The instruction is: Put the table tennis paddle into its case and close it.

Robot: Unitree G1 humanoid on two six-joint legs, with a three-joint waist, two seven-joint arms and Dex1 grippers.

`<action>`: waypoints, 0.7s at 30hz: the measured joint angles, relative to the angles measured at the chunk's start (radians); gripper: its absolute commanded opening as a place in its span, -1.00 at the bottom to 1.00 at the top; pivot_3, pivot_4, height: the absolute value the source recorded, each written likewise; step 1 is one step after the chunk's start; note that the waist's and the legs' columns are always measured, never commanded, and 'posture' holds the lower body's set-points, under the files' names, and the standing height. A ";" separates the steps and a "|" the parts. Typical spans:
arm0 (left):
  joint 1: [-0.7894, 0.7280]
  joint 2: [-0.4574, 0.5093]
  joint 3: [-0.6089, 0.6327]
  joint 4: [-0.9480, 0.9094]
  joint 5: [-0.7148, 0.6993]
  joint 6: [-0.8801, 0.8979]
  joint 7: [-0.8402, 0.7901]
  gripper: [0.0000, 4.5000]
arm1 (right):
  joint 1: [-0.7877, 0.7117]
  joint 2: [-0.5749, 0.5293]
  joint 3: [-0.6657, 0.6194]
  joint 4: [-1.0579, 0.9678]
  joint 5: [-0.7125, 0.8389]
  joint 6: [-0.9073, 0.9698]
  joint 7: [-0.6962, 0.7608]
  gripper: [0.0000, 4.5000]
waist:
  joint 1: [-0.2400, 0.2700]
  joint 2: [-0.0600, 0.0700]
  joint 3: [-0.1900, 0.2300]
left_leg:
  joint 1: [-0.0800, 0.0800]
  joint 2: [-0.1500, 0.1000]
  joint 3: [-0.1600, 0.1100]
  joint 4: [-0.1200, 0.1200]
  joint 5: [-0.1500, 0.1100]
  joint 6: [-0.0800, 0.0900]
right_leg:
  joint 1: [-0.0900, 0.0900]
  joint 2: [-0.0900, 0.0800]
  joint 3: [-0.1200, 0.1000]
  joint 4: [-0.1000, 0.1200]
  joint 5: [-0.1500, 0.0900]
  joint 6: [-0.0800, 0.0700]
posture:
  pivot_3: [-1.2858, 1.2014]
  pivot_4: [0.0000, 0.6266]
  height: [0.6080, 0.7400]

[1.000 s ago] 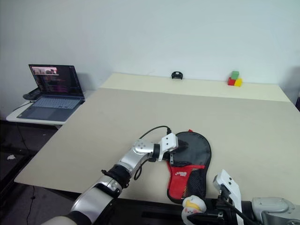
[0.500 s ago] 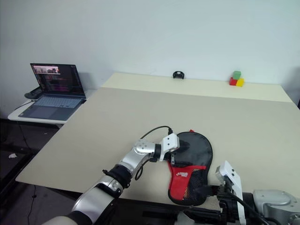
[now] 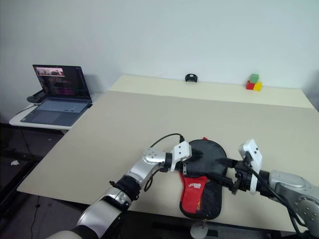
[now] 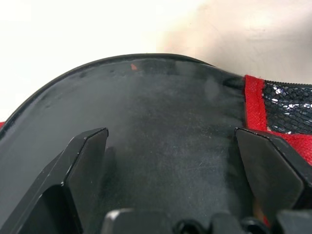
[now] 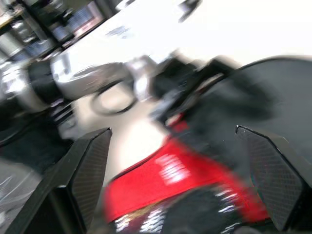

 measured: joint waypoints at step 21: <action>0.109 0.221 0.225 -0.680 -0.184 0.495 0.074 1.00 | -0.288 0.041 0.041 0.511 -0.381 -0.314 0.180 0.98 | -0.030 0.008 0.020 | -0.025 0.001 0.005 0.002 0.005 -0.008 | -0.025 0.004 0.004 0.004 0.005 -0.002 | 0.03 -0.52 1.00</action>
